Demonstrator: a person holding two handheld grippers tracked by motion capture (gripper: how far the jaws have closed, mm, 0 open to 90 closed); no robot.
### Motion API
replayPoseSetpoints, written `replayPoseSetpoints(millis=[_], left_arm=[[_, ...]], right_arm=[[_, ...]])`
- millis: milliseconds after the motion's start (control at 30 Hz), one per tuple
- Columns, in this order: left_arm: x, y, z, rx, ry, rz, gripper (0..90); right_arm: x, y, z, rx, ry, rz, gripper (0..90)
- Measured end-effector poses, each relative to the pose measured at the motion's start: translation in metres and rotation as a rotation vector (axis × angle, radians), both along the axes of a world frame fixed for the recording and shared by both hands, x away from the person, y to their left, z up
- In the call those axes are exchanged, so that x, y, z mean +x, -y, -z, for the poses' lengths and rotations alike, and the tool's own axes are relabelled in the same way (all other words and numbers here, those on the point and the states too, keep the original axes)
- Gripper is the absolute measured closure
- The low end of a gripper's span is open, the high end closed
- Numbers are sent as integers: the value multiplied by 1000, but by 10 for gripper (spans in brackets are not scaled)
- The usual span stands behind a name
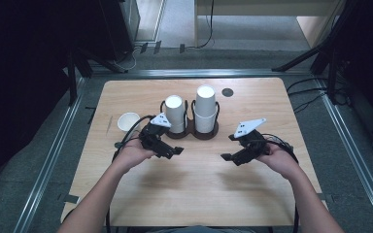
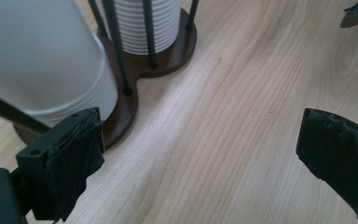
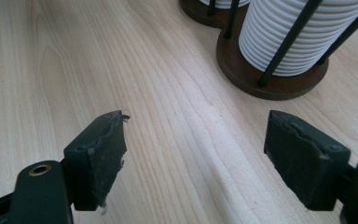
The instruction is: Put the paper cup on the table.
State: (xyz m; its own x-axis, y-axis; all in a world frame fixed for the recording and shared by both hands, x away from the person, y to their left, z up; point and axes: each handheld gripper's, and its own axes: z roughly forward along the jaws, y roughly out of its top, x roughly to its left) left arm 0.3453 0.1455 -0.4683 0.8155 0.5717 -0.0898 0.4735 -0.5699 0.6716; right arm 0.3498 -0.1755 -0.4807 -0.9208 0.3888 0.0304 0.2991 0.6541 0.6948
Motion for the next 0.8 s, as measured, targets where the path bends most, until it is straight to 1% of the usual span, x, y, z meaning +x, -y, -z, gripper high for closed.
replayPoseSetpoints(millis=[67,100,167,300,400,567,667,733,800], left_arm=[[-1,5,1,12,6,9,11],[-1,7,2,14,9,11,11],[-1,12,3,8,-2,19,11],[-3,20,4,11,9,24,11],[-4,25,4,6,14,33,11],[-5,32,4,-2,28,27,11],[-5,34,6,5,17,27,11],[-5,36,7,20,24,26,11],[-5,36,8,12,31,12,11]], right_arm=[[0,-2,1,-1,2,-5,207],[-1,-2,1,-2,1,-8,207],[-1,-4,2,-2,-5,-8,207],[-3,-6,2,-1,-15,-11,206],[-4,-8,2,1,-1,-17,206],[-6,-13,1,11,-3,-27,205],[-7,-16,1,17,-6,-31,205],[-7,-17,1,31,-8,-32,205],[-8,-19,-1,40,-2,-26,205]])
